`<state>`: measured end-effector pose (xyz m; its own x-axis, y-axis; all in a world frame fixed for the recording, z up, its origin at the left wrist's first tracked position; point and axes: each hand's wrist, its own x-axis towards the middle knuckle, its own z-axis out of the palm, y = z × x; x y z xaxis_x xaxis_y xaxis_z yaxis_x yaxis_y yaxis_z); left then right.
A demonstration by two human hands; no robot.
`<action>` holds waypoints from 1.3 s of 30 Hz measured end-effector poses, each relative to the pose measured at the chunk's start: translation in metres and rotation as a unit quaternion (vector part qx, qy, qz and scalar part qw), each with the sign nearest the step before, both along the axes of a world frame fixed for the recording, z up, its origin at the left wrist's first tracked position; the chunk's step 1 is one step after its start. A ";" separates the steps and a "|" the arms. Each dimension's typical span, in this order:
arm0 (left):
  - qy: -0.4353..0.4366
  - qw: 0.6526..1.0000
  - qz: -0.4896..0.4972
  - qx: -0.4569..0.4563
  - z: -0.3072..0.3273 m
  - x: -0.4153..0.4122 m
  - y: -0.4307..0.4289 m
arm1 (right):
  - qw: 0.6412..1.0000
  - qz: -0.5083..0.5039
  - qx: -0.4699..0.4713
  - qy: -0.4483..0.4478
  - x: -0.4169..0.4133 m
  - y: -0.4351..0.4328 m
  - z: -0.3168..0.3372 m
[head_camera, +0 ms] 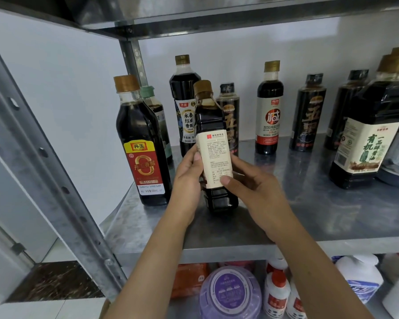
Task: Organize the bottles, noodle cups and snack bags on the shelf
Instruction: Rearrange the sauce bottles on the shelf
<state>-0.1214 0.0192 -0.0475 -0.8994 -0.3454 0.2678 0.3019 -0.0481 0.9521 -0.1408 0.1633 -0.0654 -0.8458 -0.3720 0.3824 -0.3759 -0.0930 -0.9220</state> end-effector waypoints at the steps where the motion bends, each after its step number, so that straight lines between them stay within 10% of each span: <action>1: 0.000 1.000 -0.001 -0.001 0.000 0.000 0.000 | 1.000 -0.001 0.000 0.000 0.000 0.000 0.000; 39: 0.040 0.996 -0.029 -0.068 0.005 0.009 0.005 | 1.000 -0.008 0.000 0.004 -0.001 0.002 -0.002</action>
<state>-0.1120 0.0243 -0.0424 -0.8910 -0.2489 0.3796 0.3768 0.0608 0.9243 -0.1418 0.1649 -0.0676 -0.8487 -0.3587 0.3887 -0.3839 -0.0878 -0.9192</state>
